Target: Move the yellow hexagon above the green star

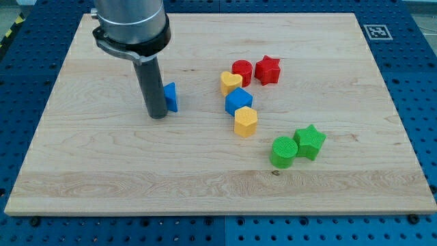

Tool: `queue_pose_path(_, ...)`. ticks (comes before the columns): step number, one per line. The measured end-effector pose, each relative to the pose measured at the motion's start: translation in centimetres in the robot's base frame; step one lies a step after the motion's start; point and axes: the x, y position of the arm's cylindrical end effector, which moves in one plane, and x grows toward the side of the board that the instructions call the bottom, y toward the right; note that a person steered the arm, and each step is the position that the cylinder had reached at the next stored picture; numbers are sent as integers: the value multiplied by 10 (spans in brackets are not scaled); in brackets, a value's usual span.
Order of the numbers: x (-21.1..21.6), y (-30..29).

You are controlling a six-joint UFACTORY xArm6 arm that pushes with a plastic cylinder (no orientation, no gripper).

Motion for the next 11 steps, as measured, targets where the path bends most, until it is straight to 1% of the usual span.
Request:
queue_pose_path(1,1,27)
queue_pose_path(2,-20,37)
queue_pose_path(3,-17,37)
queue_pose_path(4,19,39)
queue_pose_path(5,51,74)
queue_pose_path(6,49,120)
queue_pose_path(8,-3,145)
queue_pose_path(9,-28,169)
queue_pose_path(10,-47,198)
queue_pose_path(11,-48,204)
